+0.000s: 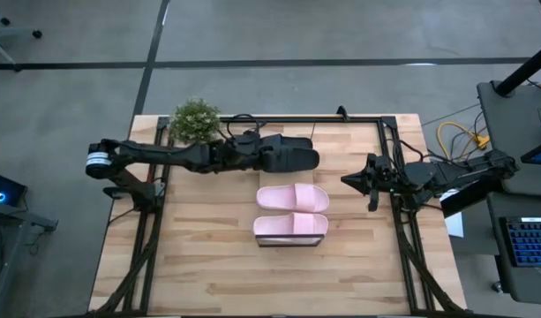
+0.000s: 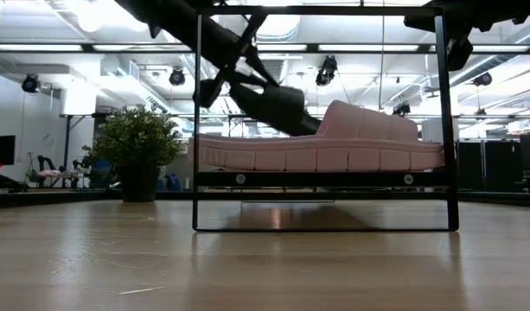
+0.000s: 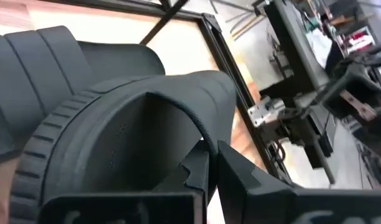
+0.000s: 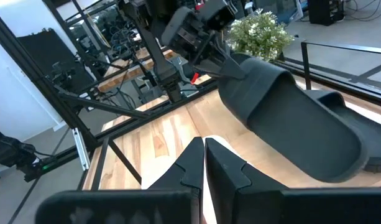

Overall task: Pick and place slides into the shelf
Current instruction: Put the black slide on the shelf

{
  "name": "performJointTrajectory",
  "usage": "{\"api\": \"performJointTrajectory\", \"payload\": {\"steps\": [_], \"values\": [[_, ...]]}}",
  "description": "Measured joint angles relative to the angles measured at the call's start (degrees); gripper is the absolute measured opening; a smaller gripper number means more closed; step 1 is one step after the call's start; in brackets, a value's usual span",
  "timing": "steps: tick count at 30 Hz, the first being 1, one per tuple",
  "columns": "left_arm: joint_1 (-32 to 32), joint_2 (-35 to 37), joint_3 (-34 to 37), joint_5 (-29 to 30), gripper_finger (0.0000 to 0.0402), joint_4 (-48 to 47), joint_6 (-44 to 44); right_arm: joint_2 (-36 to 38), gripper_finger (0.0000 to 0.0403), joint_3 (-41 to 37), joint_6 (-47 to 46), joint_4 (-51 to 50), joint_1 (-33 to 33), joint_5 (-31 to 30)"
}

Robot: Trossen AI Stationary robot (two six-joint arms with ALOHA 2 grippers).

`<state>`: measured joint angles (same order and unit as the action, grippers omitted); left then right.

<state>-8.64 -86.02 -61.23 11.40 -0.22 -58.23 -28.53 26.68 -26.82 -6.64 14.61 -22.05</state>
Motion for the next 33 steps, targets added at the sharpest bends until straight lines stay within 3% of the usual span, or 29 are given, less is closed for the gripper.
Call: {"api": "performJointTrajectory", "payload": {"steps": [11, 26, 33], "values": [[-0.8, 0.0, 3.6, 2.4, 0.0, 1.3, -6.5, 0.0, 0.0009, 0.0, 0.3, -0.2, 0.0, 0.2], [-0.8, -0.9, 3.9, -0.7, 0.0, 2.6, -11.9, 0.0, 0.0009, 0.0, 0.4, -0.4, 0.0, 1.5], [-0.7, -1.9, 7.7, -0.4, 0.0, 3.2, -16.4, 0.0, 0.0009, 0.0, 0.4, -0.4, 0.0, 1.5]]}}
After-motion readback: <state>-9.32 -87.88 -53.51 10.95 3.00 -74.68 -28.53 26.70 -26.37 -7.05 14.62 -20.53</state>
